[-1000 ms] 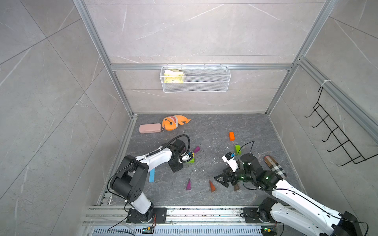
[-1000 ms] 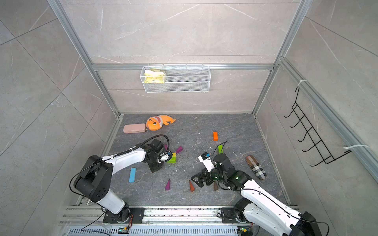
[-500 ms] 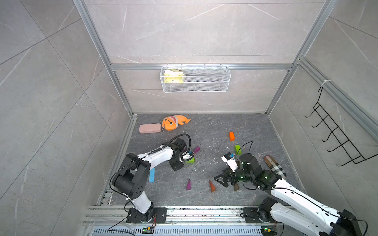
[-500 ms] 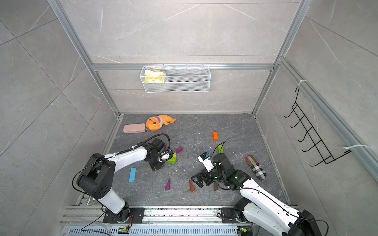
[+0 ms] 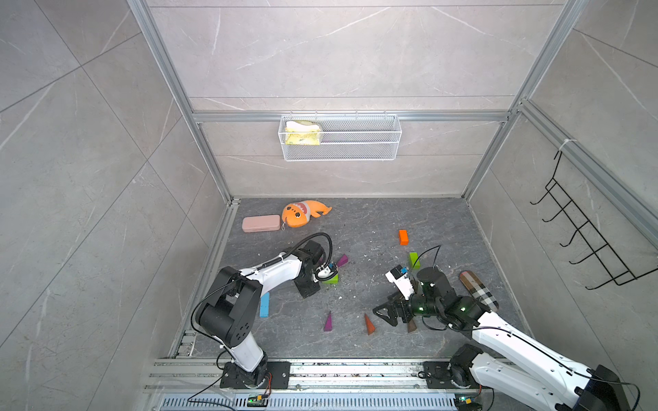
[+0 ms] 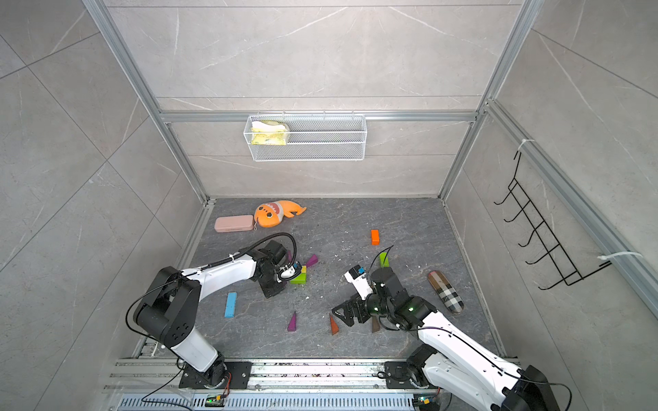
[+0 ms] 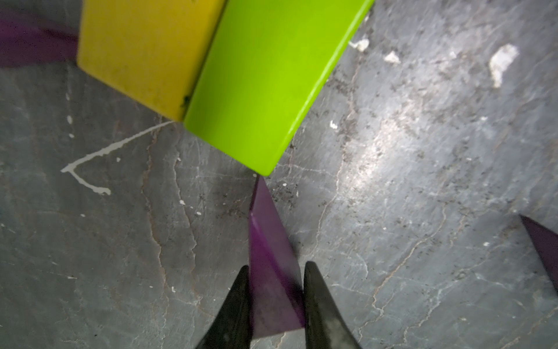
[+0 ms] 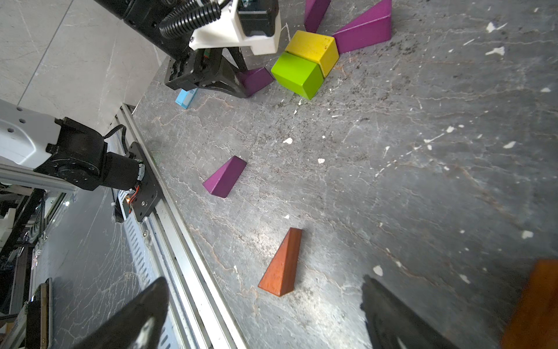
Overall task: Assemble a small pinwheel with building blocks
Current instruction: Assemble the building block at the center of the board, then adjust the building block at the center of the board.
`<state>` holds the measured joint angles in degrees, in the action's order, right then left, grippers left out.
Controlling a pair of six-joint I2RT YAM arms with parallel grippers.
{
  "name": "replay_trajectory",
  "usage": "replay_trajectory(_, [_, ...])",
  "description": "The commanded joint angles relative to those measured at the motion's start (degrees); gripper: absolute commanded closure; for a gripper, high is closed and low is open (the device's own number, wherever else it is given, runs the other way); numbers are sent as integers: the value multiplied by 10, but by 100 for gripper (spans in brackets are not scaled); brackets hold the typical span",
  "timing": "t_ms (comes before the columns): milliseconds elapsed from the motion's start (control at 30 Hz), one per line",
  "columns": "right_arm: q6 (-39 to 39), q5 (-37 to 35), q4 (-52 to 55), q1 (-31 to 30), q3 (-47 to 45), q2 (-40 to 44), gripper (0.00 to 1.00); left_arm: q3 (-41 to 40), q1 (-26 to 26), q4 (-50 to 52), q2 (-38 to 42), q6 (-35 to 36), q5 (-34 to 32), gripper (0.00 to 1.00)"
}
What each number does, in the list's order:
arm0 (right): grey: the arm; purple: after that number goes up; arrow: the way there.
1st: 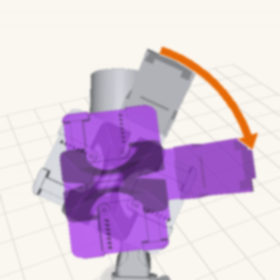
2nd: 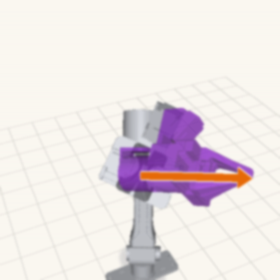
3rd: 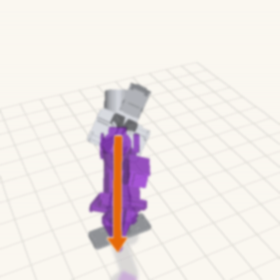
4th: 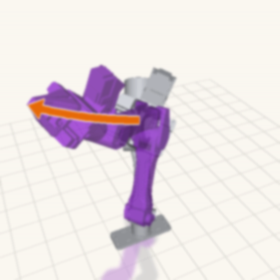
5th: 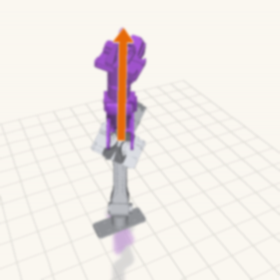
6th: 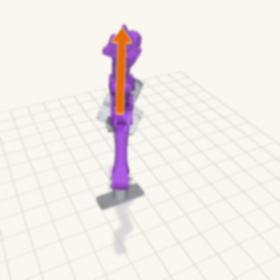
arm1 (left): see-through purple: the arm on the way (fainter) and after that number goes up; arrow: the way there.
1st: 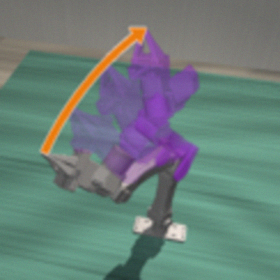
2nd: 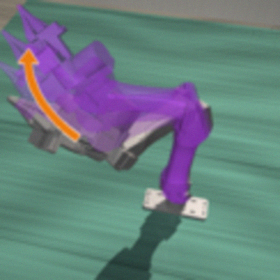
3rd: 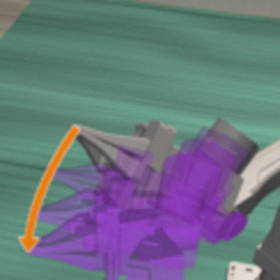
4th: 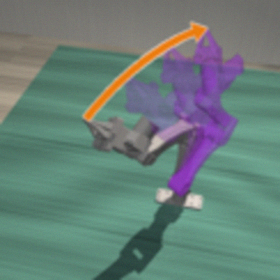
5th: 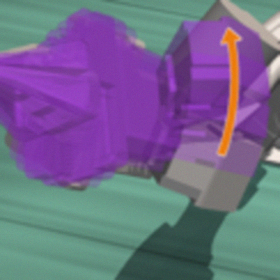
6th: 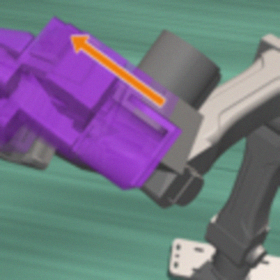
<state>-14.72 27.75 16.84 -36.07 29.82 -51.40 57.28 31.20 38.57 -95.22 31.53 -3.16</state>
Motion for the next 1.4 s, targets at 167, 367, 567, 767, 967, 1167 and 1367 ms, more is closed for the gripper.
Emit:
replay_trajectory(167, [9, 13, -8, 1, -4, 2, 0, 10, 2, 7, 13, 8, -11, 71])
replay_trajectory(367, [9, 13, -8, 2, -5, 3, 0, 9, 1, 5, 17, 7, -14, 65])
replay_trajectory(567, [9, 14, -10, 1, -4, 0, 0, 10, 1, 6, 23, 6, -15, 61])
replay_trajectory(767, [9, 17, -10, 1, -5, 2, 0, 6, 2, -2, 53, -6, -18, 56])
replay_trajectory(967, [9, 19, -9, 2, -5, 10, 0, 6, 2, -15, 113, -40, -34, 56])
replay_trajectory(1167, [6, 7, -7, 1, -7, 13, 0, 23, 1, 32, 180, -285, -149, 63])
replay_trajectory(1367, [8, 6, -5, 2, 1, -14, 0, -52, 0, 55, 250, -567, -113, 67])
